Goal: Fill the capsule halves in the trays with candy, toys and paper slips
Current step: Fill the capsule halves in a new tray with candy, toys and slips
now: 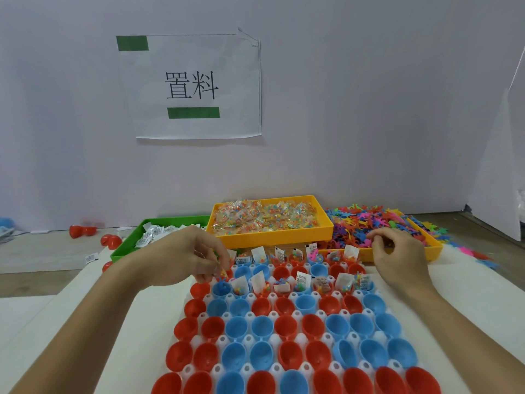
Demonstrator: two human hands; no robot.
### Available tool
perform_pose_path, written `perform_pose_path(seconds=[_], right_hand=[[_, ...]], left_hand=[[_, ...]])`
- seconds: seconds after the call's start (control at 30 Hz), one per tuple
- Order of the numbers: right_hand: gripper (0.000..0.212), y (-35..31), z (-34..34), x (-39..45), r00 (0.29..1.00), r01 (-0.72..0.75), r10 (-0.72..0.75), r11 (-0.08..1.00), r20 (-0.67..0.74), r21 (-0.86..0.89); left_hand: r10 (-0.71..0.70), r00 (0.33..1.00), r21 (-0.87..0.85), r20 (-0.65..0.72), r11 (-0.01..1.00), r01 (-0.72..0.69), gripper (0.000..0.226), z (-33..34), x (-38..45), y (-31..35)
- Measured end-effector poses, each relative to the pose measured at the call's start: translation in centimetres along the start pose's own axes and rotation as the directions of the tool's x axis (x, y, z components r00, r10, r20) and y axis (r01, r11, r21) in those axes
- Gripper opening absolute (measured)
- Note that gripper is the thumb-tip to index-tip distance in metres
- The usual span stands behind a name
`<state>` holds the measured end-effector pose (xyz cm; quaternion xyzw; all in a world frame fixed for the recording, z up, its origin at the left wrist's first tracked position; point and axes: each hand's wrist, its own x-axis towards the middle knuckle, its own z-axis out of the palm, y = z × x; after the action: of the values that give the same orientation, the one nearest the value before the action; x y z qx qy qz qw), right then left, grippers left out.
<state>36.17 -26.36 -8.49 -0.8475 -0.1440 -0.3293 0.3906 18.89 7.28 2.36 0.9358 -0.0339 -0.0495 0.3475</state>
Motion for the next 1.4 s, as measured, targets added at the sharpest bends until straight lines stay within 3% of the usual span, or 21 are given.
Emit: perform_pose_path(seconds=[0.43,0.7,1.17,1.4], right_hand=[[0.017,0.0,-0.1,0.1,1.000,0.007,-0.007,1.000,-0.003,-0.003],[0.017,-0.1,-0.1,0.1,1.000,0.011,-0.011,1.000,0.001,-0.007],[0.016,0.0,0.0,0.1,1.000,0.012,-0.012,1.000,0.002,-0.016],[0.016,0.1,0.0,0.1,1.000,0.011,-0.011,1.000,0.000,-0.021]], left_hand=[[-0.081,0.997,0.117,0.014,0.990,0.079,0.011,0.8,0.7,-0.5],[-0.107,0.993,0.208,0.040,0.973,0.097,0.020,0.9,0.9,-0.6],[-0.077,0.996,0.256,0.037,0.965,0.065,0.004,1.1,1.3,-1.2],[-0.021,0.999,0.324,-0.038,0.945,0.032,0.012,1.9,1.7,-0.8]])
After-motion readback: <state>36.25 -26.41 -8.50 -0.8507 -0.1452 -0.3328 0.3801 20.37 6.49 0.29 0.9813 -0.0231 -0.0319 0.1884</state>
